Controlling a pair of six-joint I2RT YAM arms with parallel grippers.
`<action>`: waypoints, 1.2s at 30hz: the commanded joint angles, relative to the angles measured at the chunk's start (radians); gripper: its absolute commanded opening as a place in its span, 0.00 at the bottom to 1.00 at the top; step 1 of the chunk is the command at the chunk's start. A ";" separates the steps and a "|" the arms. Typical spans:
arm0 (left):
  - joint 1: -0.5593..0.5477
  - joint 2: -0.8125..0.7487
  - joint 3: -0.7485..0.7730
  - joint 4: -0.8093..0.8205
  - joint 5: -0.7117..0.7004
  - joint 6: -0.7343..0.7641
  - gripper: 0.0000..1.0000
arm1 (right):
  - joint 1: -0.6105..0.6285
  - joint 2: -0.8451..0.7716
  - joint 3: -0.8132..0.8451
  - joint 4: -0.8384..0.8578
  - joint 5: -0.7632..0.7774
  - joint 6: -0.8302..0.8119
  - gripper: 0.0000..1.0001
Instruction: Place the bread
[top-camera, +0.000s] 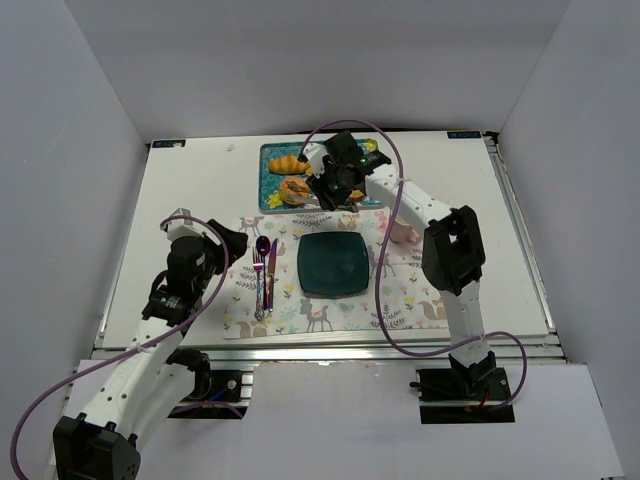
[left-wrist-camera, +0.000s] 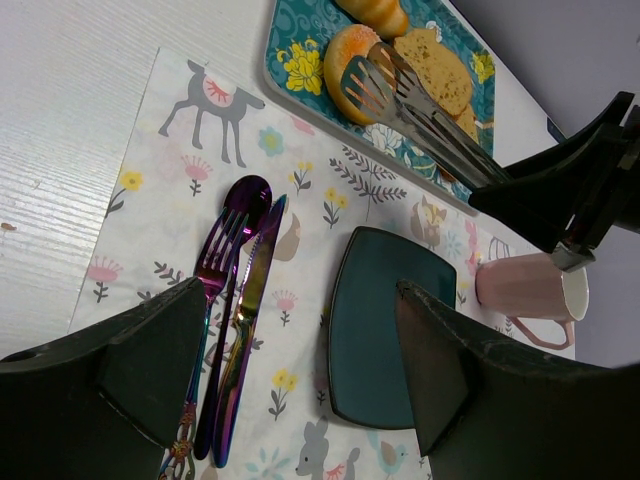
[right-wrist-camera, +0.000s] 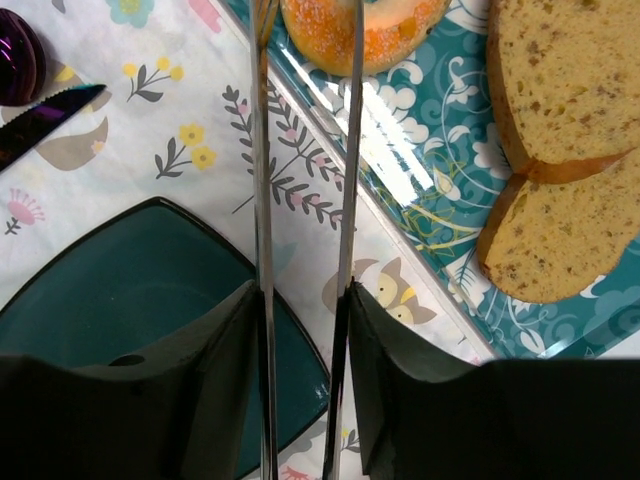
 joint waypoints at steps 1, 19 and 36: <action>0.001 -0.019 0.000 0.000 -0.014 -0.003 0.85 | 0.008 0.018 0.002 0.005 -0.010 -0.003 0.42; 0.001 -0.027 0.012 -0.010 -0.017 -0.006 0.85 | -0.031 -0.055 0.043 0.024 -0.099 0.031 0.00; 0.001 -0.041 0.009 -0.011 -0.020 -0.015 0.85 | -0.089 -0.117 -0.009 0.073 -0.159 0.034 0.00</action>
